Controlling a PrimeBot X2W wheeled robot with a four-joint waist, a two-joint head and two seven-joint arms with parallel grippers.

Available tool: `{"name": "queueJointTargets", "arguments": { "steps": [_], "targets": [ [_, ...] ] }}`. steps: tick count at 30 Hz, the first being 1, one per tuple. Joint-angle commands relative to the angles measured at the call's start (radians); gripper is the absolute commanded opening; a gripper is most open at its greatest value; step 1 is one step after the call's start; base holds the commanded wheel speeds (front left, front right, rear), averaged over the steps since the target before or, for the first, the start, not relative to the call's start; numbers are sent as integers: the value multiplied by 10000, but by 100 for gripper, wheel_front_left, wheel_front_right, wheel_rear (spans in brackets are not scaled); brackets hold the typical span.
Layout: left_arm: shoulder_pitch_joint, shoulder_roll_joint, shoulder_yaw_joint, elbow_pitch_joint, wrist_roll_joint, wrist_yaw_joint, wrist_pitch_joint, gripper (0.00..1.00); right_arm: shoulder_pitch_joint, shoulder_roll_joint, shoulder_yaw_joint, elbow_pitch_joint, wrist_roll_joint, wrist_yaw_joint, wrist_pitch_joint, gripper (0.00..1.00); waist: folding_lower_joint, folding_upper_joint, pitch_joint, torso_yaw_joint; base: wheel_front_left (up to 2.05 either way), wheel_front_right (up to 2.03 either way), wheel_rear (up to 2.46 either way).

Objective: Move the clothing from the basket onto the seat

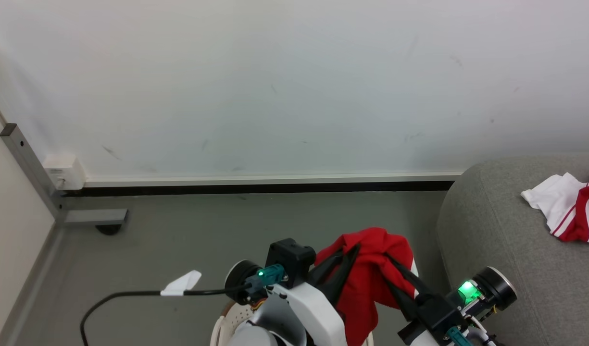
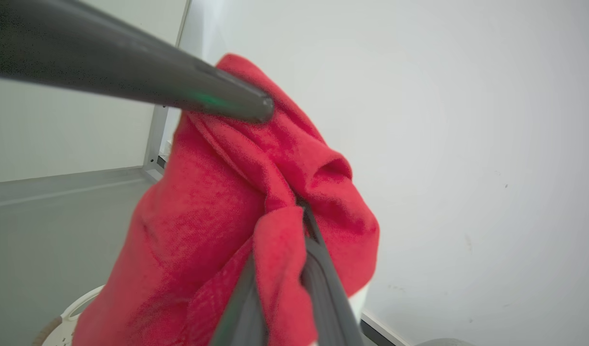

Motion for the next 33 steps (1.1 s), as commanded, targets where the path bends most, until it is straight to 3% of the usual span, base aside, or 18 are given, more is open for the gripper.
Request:
{"name": "queueJointTargets", "arguments": {
  "steps": [1,2,10,23,33],
  "targets": [
    [32,103,41,22,64,33,-80,60,95,-1,-106,-42,101,-25,10,0,0,-1,14,-24,0,0,0],
    [42,113,44,34,82,47,-103,100,106,11,-191,-94,187,-25,10,0,0,-1,33,-59,0,0,0],
    [128,182,-20,250,112,41,-354,100,36,36,-1090,-368,489,-26,9,0,0,-1,208,-682,0,0,0],
    [89,189,-244,522,79,-112,-785,100,-145,-346,-2360,-931,566,-26,9,0,0,-1,582,-2580,0,0,0],
    [-2,223,-461,403,134,-193,-809,100,-156,-566,-2926,-1229,1024,-26,9,0,0,-1,997,-3132,0,0,0]
  ]
}}
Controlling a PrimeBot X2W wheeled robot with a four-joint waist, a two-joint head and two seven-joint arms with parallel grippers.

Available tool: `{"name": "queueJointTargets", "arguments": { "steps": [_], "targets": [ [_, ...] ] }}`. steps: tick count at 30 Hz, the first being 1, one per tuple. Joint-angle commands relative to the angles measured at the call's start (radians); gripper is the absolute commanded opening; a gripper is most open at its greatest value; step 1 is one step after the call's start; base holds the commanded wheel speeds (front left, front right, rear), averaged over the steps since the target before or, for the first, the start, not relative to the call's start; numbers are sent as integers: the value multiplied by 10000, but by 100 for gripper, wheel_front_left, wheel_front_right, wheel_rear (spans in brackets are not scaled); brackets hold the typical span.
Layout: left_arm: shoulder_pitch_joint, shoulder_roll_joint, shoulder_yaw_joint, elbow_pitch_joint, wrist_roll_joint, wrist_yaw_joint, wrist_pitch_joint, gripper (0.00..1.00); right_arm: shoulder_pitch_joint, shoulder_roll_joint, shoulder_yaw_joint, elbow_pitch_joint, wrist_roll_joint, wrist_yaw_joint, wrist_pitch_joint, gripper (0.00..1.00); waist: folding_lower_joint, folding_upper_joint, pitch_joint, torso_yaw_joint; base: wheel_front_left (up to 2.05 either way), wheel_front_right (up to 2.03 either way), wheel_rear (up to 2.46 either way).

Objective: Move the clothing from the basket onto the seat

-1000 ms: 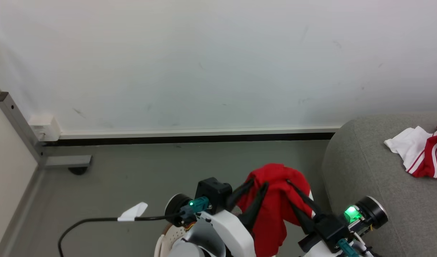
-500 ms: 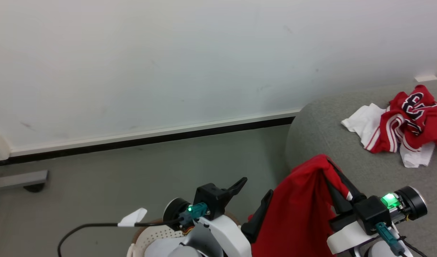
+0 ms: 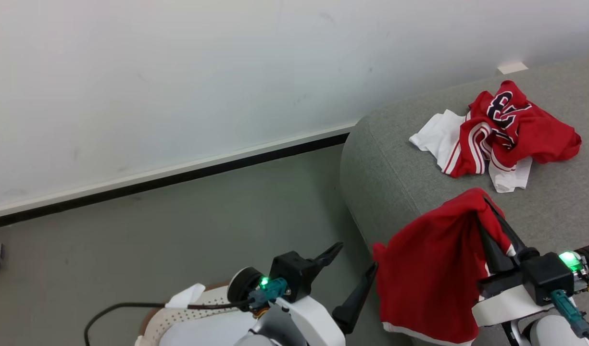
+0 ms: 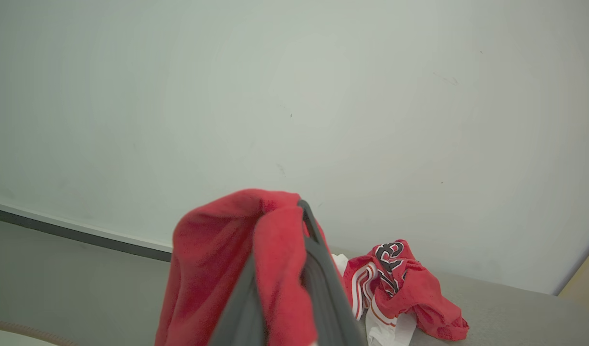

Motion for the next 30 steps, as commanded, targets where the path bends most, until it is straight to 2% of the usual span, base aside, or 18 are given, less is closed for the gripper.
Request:
{"name": "queueJointTargets", "arguments": {
  "steps": [1,8,12,18,24,30],
  "targets": [
    [-44,71,-25,-66,116,-32,-59,100,-140,10,-68,-50,200,-26,7,0,-1,-1,132,-50,0,0,0],
    [-710,457,-7,-636,384,-195,148,100,-1328,87,-588,-30,919,-26,14,0,-1,-1,1584,174,0,0,0],
    [-1249,726,103,-946,453,-435,203,100,-2867,71,-1296,221,1442,-26,257,0,-1,-1,2541,498,0,0,0],
    [-2007,1139,421,-1451,637,-599,214,100,-5888,-524,-2376,750,1632,-26,1207,0,-1,-1,3924,971,0,0,0],
    [-2660,1310,674,-1833,754,-692,53,100,-8893,-1118,-4975,1992,1414,-24,2161,0,-1,-1,4907,1369,0,0,0],
    [-3125,1333,785,-2169,785,-765,-124,100,-9985,-2014,-7323,3103,-112,-26,2196,0,-1,-1,5647,1716,0,0,0]
  ]
}}
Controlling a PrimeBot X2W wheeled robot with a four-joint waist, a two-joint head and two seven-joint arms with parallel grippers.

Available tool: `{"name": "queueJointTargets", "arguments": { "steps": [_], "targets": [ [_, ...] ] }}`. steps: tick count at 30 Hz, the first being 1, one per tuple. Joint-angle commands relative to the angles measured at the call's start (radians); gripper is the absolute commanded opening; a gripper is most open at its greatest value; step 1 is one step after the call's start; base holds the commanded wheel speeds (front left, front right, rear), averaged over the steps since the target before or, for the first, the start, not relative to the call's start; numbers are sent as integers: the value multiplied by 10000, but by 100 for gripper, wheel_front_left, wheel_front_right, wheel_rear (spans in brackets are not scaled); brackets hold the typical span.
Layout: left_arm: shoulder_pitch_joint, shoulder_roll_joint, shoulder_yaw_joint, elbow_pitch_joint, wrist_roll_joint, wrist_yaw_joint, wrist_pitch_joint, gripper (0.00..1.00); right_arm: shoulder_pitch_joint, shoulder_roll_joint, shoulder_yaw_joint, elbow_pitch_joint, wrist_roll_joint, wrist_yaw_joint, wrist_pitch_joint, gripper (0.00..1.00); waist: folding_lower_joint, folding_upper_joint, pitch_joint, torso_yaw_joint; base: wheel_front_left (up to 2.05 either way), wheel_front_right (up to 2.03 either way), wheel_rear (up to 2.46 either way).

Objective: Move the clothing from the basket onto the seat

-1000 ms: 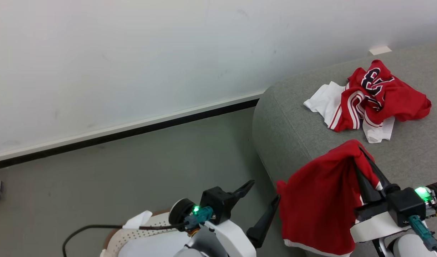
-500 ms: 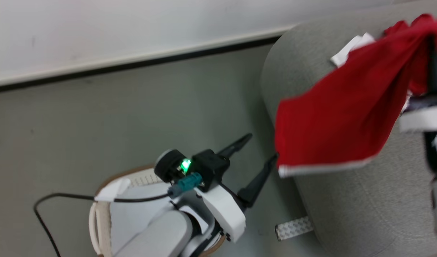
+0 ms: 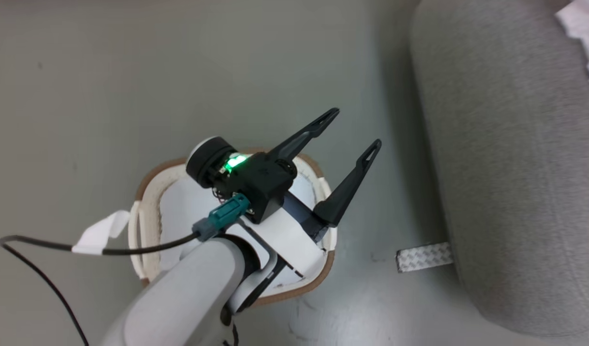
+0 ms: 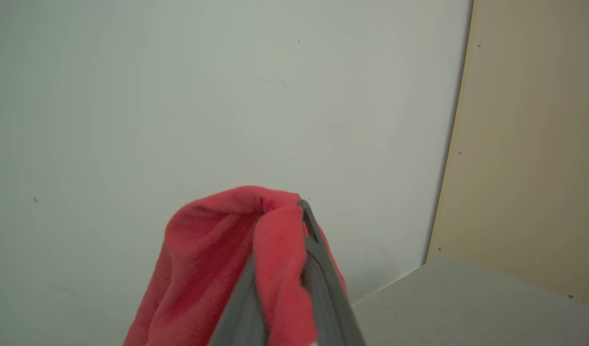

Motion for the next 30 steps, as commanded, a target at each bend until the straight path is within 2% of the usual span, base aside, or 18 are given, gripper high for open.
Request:
{"name": "queueJointTargets", "arguments": {
  "steps": [1,2,4,6,7,8,9,10,11,14,18,24,30],
  "targets": [
    [-125,74,49,-118,50,-28,-157,100,71,-207,-989,461,-606,-22,-225,0,-4,0,532,380,0,0,0],
    [-79,127,53,-152,46,-27,-181,100,472,-228,-1848,877,-1173,-22,-382,0,-4,0,668,416,0,0,0],
    [28,203,51,-94,29,-24,-240,100,785,224,-2920,1139,-1602,-24,-549,0,-4,0,701,406,0,0,0],
    [152,274,66,-14,-11,22,-272,100,1135,804,-3738,1131,-2224,-22,-703,3,-4,0,651,344,0,0,0],
    [152,274,66,-14,-11,22,-272,100,1135,804,-3738,1131,-2224,-22,-703,3,-4,0,651,344,0,0,0],
    [201,296,82,22,-35,44,-315,100,1284,1116,-4041,1057,-2488,-22,-758,27,-4,0,599,307,0,0,0],
    [260,320,100,60,-69,53,-345,100,1409,1434,-4296,939,-2736,-22,-850,45,-4,0,532,266,0,0,0],
    [334,366,119,103,-94,99,-346,100,1549,1725,-4435,816,-2948,-22,-914,85,-4,0,450,221,0,0,0],
    [402,415,147,142,-117,122,-375,100,1659,1952,-4505,726,-3134,-22,-950,100,-4,0,364,177,0,0,0],
    [630,514,216,248,-228,222,-447,100,2048,2376,-4232,540,-3520,-22,-1148,100,-4,0,20,27,0,0,0],
    [1123,579,381,475,-390,470,-619,100,2957,2526,-3207,610,-3426,-22,-1511,100,-4,0,-716,-177,0,0,0],
    [2086,604,579,856,-810,787,-1087,100,4602,2582,-1457,294,-2440,-22,-2005,100,-4,0,-2068,-239,0,0,0],
    [2988,545,812,1295,-1034,1122,-1813,100,6265,2585,305,-437,-1309,-22,-2202,100,-4,0,-3387,105,0,0,0]
  ]
}}
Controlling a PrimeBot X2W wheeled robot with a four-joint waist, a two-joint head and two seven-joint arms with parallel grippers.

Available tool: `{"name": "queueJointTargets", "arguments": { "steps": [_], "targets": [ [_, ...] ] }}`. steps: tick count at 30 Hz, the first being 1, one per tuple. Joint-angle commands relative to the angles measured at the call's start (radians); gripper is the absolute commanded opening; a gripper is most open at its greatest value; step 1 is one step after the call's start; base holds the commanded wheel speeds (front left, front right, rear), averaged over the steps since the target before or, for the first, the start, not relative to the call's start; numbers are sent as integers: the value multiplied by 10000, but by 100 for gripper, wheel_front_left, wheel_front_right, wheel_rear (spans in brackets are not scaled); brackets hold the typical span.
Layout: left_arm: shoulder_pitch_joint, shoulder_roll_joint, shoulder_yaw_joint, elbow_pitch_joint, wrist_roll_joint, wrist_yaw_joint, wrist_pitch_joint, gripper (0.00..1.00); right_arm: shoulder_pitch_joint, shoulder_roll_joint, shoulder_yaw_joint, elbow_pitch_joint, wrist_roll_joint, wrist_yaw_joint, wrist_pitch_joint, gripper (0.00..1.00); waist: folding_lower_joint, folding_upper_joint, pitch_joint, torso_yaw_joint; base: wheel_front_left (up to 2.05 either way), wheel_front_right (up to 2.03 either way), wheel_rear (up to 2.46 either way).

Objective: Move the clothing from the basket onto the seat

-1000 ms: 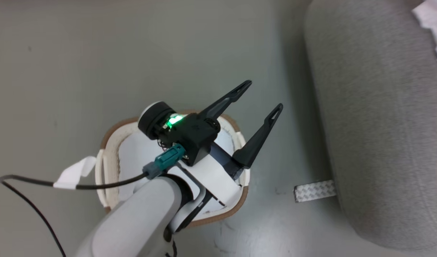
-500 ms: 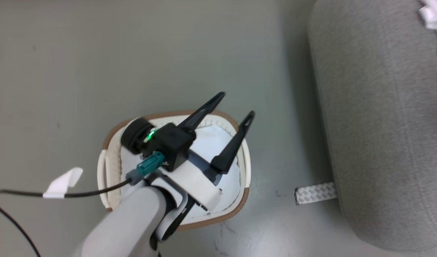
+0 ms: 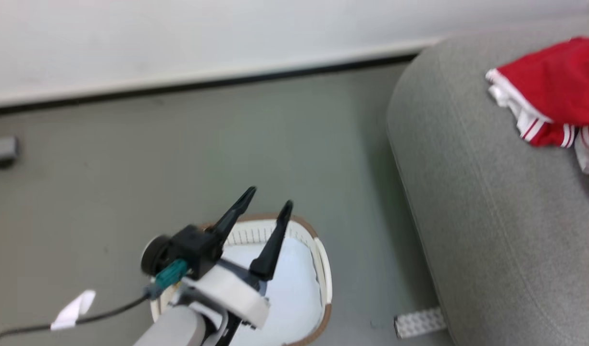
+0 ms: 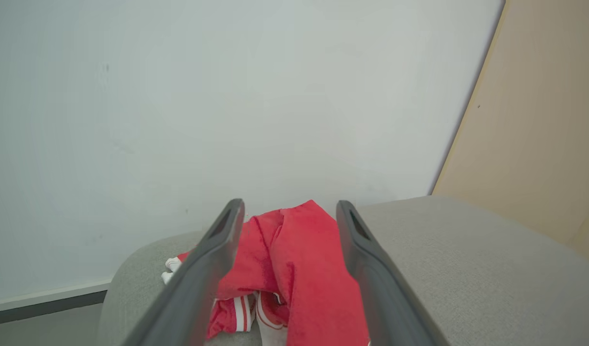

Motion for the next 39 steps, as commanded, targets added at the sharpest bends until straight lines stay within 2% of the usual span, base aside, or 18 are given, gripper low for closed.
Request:
{"name": "queueJointTargets", "arguments": {
  "steps": [1,10,16,19,25,39],
  "targets": [
    [305,8,55,115,-67,107,-142,100,384,12,217,-107,208,-22,-51,100,2,0,-814,299,0,0,0],
    [1857,-67,855,1259,-489,945,-835,100,3345,-16,2795,-1405,1395,-22,-129,100,2,0,-2355,1187,0,0,0],
    [2780,-78,1587,1820,-661,1000,-969,100,4934,-15,4222,-1818,1932,-24,-132,100,2,0,-2801,1599,0,0,0],
    [3169,-205,2128,1775,-440,916,-974,100,5501,-10,4698,-1848,2168,-24,-134,100,2,0,-2963,1762,0,0,0],
    [3920,-637,3223,1914,-8,410,-978,100,6268,1,5168,-1783,2476,-22,-135,100,2,0,-3174,1895,0,0,0],
    [4408,-1544,4630,2299,1229,-634,-980,100,6379,0,5167,-1438,2529,-22,-137,100,2,0,-3346,1672,0,0,0]
  ]
}}
